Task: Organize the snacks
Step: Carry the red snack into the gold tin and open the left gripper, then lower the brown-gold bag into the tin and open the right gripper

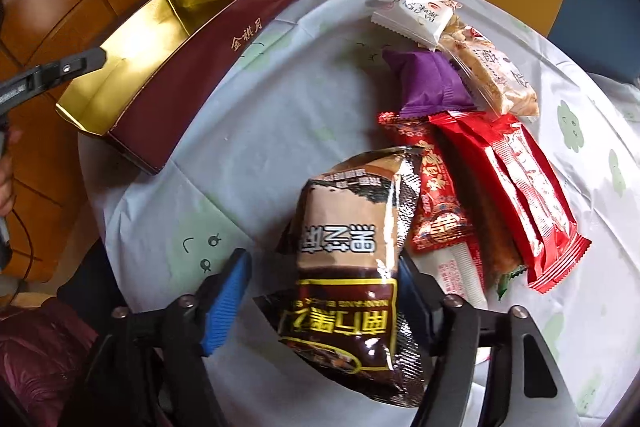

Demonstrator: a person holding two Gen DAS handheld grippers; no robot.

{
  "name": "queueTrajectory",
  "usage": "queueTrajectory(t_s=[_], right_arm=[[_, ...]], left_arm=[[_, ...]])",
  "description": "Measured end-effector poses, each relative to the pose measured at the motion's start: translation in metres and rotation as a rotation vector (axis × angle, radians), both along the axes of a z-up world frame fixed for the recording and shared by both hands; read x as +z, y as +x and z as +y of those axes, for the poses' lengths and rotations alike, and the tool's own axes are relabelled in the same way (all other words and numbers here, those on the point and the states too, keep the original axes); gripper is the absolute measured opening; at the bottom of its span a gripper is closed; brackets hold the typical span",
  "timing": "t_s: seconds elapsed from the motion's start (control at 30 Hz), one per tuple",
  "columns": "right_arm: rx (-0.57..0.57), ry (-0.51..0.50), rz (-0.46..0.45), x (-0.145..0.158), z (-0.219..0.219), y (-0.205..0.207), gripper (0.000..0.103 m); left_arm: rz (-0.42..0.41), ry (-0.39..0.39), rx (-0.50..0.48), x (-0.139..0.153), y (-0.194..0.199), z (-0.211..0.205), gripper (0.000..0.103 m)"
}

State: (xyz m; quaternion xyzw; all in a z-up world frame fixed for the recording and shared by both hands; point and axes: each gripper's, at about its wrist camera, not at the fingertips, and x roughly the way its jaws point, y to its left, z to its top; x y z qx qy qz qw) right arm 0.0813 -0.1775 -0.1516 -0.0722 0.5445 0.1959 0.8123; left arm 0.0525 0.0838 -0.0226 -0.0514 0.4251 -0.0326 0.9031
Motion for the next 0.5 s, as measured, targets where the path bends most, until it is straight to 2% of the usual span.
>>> queueTrajectory(t_s=[0.2,0.23,0.3,0.33,0.5], right_arm=[[-0.053,-0.016,-0.004,-0.002,0.006,-0.002,0.078],[-0.063,-0.024,-0.009,-0.001,0.008,-0.001,0.074],[-0.094,-0.025,-0.016,0.004,0.007,-0.005,0.048],[-0.111,-0.009,-0.007,0.007,0.005,-0.006,0.042],[-0.139,0.03,-0.032,0.031,0.009,-0.013,0.04]], left_arm=[[-0.047,0.013,-0.004,0.006,-0.012,0.006,0.053],[-0.053,0.01,0.0,0.007,-0.013,0.008,0.053],[-0.053,0.002,0.01,0.007,-0.014,0.012,0.053],[-0.052,-0.003,0.017,0.006,-0.013,0.015,0.053],[-0.049,-0.023,0.039,0.004,-0.014,0.023,0.053]])
